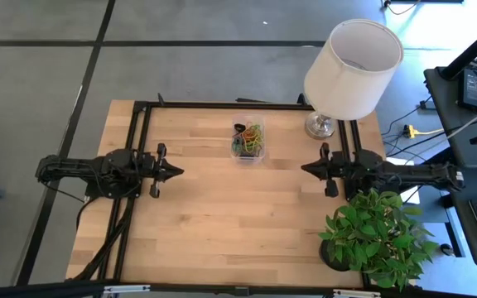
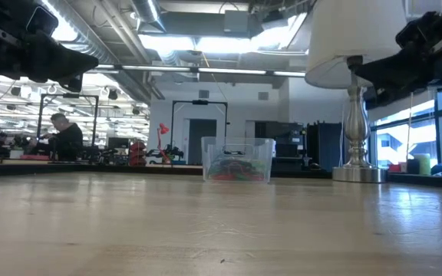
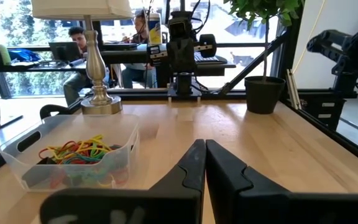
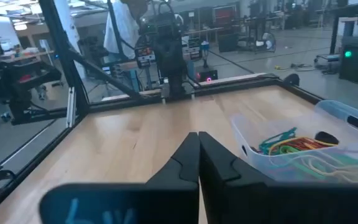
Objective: Pick and place rubber bands into bin
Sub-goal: Return to Home Position
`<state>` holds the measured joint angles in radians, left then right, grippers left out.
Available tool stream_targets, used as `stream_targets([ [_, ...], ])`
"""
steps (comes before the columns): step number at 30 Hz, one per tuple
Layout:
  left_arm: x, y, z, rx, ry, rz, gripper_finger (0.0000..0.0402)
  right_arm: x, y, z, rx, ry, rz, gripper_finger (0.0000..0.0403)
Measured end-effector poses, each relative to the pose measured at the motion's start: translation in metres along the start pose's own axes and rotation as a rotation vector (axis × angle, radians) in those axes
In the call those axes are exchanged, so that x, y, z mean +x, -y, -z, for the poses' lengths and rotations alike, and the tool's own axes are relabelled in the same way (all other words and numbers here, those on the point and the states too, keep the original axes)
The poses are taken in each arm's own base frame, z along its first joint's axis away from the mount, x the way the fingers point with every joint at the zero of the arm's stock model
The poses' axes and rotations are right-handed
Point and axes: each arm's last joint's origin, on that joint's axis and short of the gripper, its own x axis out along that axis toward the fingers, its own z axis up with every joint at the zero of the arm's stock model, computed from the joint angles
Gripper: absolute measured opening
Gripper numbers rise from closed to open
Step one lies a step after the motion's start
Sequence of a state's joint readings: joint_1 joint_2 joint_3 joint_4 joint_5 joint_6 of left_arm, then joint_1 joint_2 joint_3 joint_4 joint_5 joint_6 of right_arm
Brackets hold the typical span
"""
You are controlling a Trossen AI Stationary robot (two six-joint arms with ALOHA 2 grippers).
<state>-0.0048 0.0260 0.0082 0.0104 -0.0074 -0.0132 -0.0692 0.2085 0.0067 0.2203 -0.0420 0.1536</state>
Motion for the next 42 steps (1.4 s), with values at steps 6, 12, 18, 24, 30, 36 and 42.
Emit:
stream_targets([
  [6, 0.000, 0.000, 0.000, 0.000, 0.000, 0.000, 0.0006, -0.008, -0.001, -0.004, -0.016, 0.054, -0.002, 0.0000],
  [12, 0.000, 0.000, 0.000, 0.000, 0.000, 0.000, 0.0008, -0.014, 0.000, -0.009, -0.035, 0.123, 0.045, 0.0000],
  [18, 0.000, 0.000, 0.000, 0.000, 0.000, 0.000, 0.0006, -0.014, 0.001, -0.007, -0.057, 0.104, 0.088, 0.0000],
  [24, 0.000, 0.000, 0.000, 0.000, 0.000, 0.000, 0.0007, -0.014, 0.003, -0.001, -0.076, 0.037, 0.132, 0.0000],
  [30, 0.000, 0.000, 0.000, 0.000, 0.000, 0.000, 0.0007, -0.015, 0.003, -0.003, -0.081, -0.010, 0.139, 0.0000],
  [36, 0.000, 0.000, 0.000, 0.000, 0.000, 0.000, 0.0010, -0.016, 0.003, -0.003, -0.081, -0.026, 0.140, 0.0000],
  [42, 0.000, 0.000, 0.000, 0.000, 0.000, 0.000, 0.0011, -0.014, 0.003, -0.001, -0.083, 0.029, 0.132, 0.0000],
])
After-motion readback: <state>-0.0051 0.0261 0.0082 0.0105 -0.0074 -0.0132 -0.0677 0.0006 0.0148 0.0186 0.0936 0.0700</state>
